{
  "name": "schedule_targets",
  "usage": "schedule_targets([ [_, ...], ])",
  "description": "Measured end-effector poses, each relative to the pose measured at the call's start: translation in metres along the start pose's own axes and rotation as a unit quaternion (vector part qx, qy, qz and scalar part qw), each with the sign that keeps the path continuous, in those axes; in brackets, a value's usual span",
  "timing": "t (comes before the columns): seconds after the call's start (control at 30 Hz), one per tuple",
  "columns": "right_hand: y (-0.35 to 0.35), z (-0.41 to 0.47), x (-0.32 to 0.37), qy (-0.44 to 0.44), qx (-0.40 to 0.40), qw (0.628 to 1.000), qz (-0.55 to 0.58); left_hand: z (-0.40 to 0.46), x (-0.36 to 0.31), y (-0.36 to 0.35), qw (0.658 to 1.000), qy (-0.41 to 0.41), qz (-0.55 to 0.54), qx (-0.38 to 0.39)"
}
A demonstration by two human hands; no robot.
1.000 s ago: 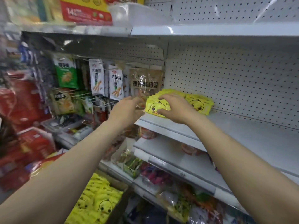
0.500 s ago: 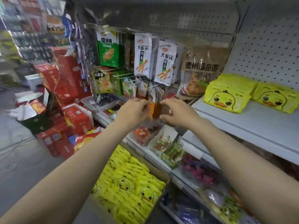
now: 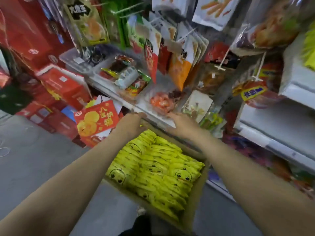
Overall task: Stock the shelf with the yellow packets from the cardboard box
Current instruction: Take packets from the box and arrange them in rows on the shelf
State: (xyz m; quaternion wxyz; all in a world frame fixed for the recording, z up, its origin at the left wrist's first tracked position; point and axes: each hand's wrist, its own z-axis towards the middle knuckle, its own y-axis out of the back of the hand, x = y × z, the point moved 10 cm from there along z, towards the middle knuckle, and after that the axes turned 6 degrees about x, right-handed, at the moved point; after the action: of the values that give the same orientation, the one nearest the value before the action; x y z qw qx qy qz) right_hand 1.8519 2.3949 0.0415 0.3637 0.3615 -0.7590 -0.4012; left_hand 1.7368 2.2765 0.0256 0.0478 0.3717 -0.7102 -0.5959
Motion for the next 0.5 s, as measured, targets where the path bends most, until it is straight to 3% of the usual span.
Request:
schedule_targets([
  [0.2, -0.113, 0.046, -0.015, -0.04, 0.114, 0.991, 0.058, 0.016, 0.082, -0.101, 0.99, 0.053, -0.053, 0.119],
  [0.33, -0.184, 0.061, -0.024, -0.067, 0.169, 0.978, 0.097, 0.024, 0.121, -0.142, 0.987, 0.064, -0.059, 0.138],
  [0.5, -0.252, 0.06, -0.026, -0.09, 0.225, 0.958, 0.152, 0.039, 0.144, -0.187, 0.983, 0.019, -0.053, 0.176],
])
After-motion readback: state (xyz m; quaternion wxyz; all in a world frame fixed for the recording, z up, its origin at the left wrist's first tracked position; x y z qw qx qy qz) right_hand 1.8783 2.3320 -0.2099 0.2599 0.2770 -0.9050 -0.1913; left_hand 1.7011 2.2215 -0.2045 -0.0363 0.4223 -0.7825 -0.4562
